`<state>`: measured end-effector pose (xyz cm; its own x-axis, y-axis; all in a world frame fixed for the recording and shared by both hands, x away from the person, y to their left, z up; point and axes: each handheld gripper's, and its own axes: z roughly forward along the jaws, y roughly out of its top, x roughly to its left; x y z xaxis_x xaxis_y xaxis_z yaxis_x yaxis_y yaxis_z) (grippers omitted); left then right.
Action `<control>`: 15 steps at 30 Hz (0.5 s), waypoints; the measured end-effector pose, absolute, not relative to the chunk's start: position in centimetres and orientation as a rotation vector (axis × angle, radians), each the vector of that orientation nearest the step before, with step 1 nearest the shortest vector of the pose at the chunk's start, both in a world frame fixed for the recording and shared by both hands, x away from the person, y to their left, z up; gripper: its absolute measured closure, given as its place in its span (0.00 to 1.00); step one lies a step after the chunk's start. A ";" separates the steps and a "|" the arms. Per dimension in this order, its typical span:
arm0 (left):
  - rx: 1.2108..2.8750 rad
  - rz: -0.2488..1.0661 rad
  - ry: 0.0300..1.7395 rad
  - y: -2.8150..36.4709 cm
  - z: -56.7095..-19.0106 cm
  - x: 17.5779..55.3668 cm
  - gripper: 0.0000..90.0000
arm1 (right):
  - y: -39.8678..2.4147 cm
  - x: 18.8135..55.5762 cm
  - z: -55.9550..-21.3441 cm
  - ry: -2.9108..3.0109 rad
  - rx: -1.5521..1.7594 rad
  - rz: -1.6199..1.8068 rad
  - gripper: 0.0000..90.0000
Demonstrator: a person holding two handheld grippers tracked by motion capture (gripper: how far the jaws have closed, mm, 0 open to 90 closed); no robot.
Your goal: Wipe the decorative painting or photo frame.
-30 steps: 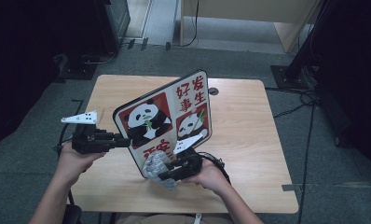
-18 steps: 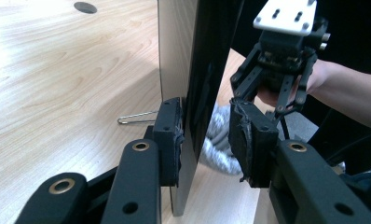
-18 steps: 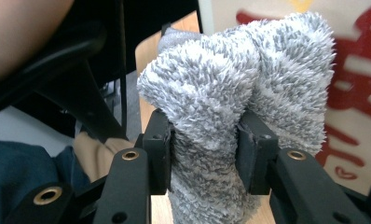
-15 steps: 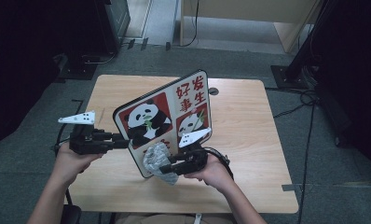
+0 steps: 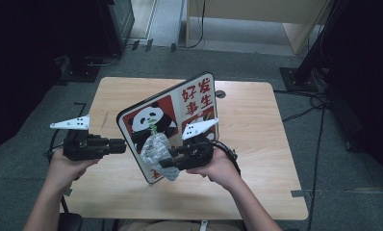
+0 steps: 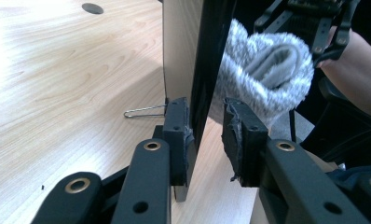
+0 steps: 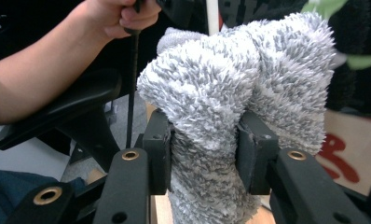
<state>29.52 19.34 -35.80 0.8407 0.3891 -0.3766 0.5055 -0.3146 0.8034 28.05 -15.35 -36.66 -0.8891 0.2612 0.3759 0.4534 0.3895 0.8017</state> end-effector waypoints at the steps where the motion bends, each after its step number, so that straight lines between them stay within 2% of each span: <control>1: 1.940 -0.133 0.668 19.5 -35.8 29.5 0.81 | -15.3 28.1 -36.3 -2.456 -0.639 -1.516 0.69; 15: 1.913 -0.113 0.716 19.6 -36.6 30.4 0.92 | -14.5 29.1 -31.4 -2.465 -0.606 -1.603 0.69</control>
